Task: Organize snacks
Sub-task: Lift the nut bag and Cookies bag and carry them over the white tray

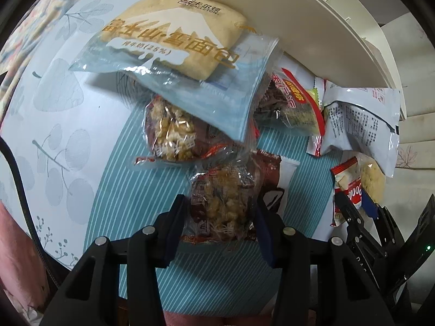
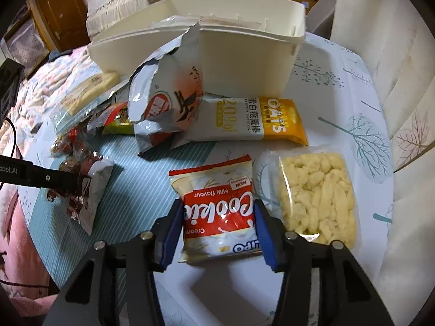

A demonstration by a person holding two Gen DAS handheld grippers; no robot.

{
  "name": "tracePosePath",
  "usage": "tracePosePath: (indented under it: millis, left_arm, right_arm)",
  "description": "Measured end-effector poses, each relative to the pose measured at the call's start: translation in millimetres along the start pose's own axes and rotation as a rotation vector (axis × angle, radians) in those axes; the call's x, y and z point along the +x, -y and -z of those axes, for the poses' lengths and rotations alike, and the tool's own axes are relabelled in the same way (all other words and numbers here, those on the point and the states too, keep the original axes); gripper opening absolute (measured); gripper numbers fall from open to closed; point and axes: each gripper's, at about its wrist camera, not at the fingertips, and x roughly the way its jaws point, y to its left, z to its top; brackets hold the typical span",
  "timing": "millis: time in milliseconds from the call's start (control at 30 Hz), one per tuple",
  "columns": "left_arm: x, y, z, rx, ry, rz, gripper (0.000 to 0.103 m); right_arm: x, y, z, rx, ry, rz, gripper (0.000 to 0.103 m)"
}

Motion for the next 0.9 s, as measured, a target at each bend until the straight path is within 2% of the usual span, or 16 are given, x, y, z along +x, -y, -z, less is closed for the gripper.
tracePosePath:
  millis: [367,600,800,900]
  left_arm:
    - [-14.1,-19.5,20.1,-0.033,-0.009,0.008,0.046]
    - [-43.0,-36.3,35.0,-0.011,-0.015,0.028,0.046]
    - [-78.3,-38.6,24.5,0.037,-0.009,0.051,0.046]
    - [-98.4,-39.7,14.3,0.069,-0.003,0.061,0.046]
  right_arm:
    - [-6.6,-27.8,-4.6,-0.051,-0.147,-0.067,0.047]
    - [-22.7,-51.0,-13.8,-0.08,-0.163,-0.115,0.047]
    - [-36.9,-66.4,-35.5,-0.036,-0.201,-0.151,0.047]
    - [-41.4,-71.7,-49.4,0.024,-0.22,-0.207,0.047]
